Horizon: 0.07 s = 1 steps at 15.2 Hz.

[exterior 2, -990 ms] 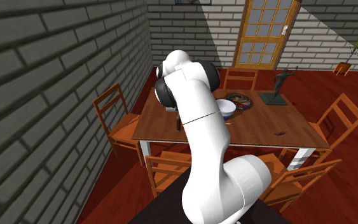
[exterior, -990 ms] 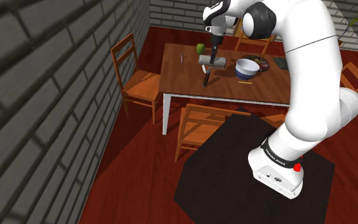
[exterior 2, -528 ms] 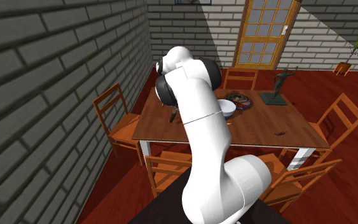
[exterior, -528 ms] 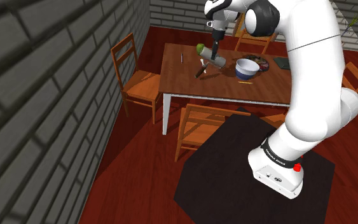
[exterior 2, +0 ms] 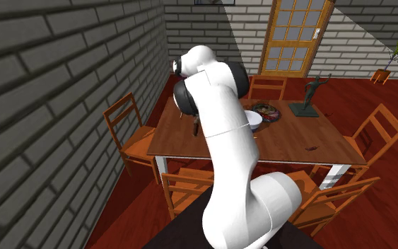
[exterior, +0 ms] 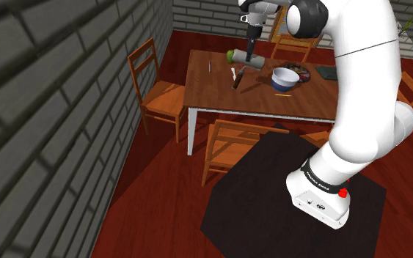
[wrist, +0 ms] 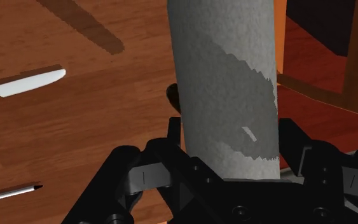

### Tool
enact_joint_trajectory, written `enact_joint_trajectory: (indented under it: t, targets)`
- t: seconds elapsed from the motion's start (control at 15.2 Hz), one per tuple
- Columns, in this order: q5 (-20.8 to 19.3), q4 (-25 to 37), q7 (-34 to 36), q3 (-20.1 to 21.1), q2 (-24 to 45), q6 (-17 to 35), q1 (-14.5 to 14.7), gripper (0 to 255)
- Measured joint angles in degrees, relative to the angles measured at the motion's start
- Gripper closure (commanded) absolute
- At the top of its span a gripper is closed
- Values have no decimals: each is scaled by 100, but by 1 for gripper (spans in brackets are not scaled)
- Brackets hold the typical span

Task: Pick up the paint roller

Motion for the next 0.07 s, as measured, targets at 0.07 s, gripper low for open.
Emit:
enact_joint_trajectory:
  t: [0.07]
  targets:
    - [-7,21,11,-4,-18,-36,4,255]
